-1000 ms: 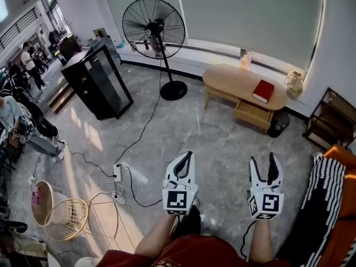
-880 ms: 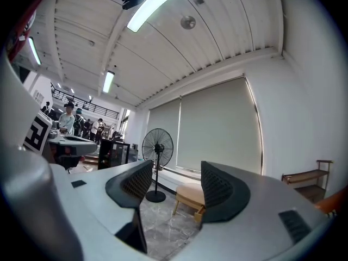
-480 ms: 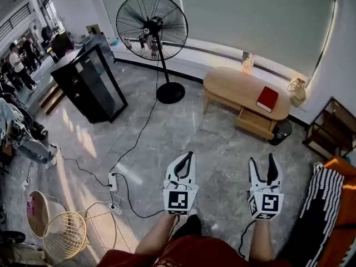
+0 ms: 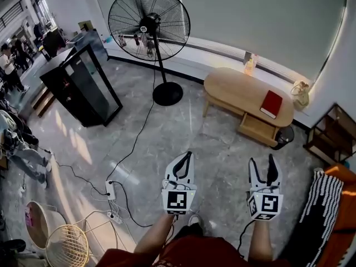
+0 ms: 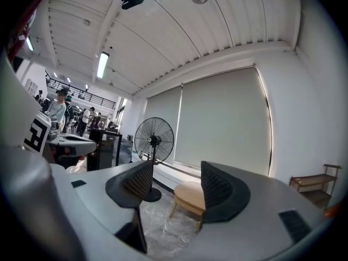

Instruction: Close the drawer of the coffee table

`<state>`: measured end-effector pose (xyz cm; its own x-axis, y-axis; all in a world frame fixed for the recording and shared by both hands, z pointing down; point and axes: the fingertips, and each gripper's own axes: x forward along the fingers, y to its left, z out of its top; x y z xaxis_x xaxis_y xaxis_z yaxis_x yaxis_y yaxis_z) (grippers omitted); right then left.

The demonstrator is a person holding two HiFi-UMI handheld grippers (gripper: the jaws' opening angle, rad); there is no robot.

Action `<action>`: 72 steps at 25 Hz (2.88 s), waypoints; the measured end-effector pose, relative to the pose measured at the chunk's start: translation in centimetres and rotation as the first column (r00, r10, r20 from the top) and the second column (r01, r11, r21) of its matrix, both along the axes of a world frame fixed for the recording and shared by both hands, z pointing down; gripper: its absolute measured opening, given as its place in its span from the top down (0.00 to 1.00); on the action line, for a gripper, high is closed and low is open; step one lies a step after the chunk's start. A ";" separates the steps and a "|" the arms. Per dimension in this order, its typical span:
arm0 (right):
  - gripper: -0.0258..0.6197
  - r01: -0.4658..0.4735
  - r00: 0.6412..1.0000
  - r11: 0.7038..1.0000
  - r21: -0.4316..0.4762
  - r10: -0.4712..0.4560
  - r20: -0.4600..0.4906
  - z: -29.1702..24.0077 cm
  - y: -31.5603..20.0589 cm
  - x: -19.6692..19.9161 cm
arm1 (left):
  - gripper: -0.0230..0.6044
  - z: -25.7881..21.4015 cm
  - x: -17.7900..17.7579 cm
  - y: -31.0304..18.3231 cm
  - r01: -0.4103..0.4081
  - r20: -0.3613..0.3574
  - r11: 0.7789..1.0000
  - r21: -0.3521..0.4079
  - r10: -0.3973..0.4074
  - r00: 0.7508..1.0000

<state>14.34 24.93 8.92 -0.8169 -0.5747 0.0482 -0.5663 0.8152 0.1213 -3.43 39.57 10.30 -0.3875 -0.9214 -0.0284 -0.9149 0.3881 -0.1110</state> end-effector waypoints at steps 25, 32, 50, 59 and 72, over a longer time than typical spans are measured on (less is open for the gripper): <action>0.55 -0.159 0.986 0.986 -0.043 0.161 0.034 2.1 -19.7 -1.6 | 0.95 0.9 -3.0 -21.7 -0.143 0.024 0.989 -0.027 0.144 0.989; 0.55 -0.253 0.967 0.966 -0.053 0.255 0.031 2.0 -28.8 1.9 | 0.95 -0.6 -0.7 -32.3 -0.225 0.035 0.974 0.002 0.224 0.974; 0.55 -0.399 0.917 0.916 -0.045 0.399 -0.004 3.2 -40.7 1.6 | 0.95 0.2 -3.6 -47.6 -0.350 0.041 0.936 0.044 0.348 0.937; 0.55 -0.508 0.861 0.861 -0.022 0.508 0.008 2.0 -43.0 -7.6 | 0.95 -0.5 -13.6 -52.0 -0.472 0.095 0.880 0.055 0.466 0.880; 0.55 -0.576 0.818 0.818 0.005 0.576 -0.007 1.4 -44.0 -11.9 | 0.95 0.0 -18.4 -56.0 -0.546 0.059 0.835 0.060 0.543 0.837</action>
